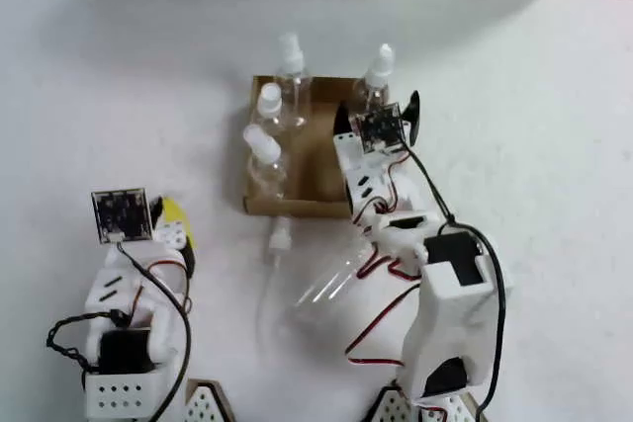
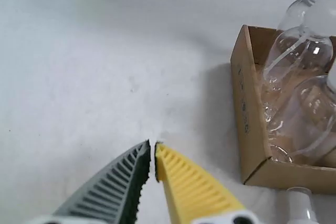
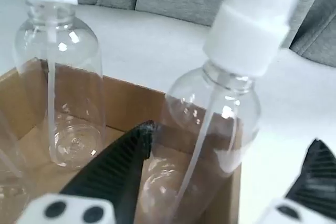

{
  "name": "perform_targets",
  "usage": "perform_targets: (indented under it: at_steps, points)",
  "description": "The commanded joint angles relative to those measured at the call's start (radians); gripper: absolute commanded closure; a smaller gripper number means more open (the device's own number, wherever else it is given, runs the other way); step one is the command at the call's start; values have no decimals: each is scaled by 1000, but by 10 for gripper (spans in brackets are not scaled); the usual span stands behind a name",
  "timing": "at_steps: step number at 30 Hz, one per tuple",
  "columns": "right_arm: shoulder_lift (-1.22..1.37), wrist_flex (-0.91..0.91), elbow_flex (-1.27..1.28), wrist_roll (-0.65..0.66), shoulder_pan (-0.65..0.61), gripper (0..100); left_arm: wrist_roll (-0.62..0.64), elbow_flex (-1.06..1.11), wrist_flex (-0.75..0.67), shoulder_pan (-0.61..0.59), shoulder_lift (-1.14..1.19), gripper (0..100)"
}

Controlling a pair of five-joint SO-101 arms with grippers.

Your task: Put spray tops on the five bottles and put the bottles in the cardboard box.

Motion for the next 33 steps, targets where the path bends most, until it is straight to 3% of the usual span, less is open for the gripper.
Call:
perform_targets:
  at_steps: [1,22,33]
  points:
    - [-77,-8,-2,2,15,624,-11,0,6,-1,-10,978]
    - [-143,12,-2,3,16,625,-11,0,5,-1,-10,978]
    - [-493,539,-3,2,12,625,-11,0,3,-2,-10,978]
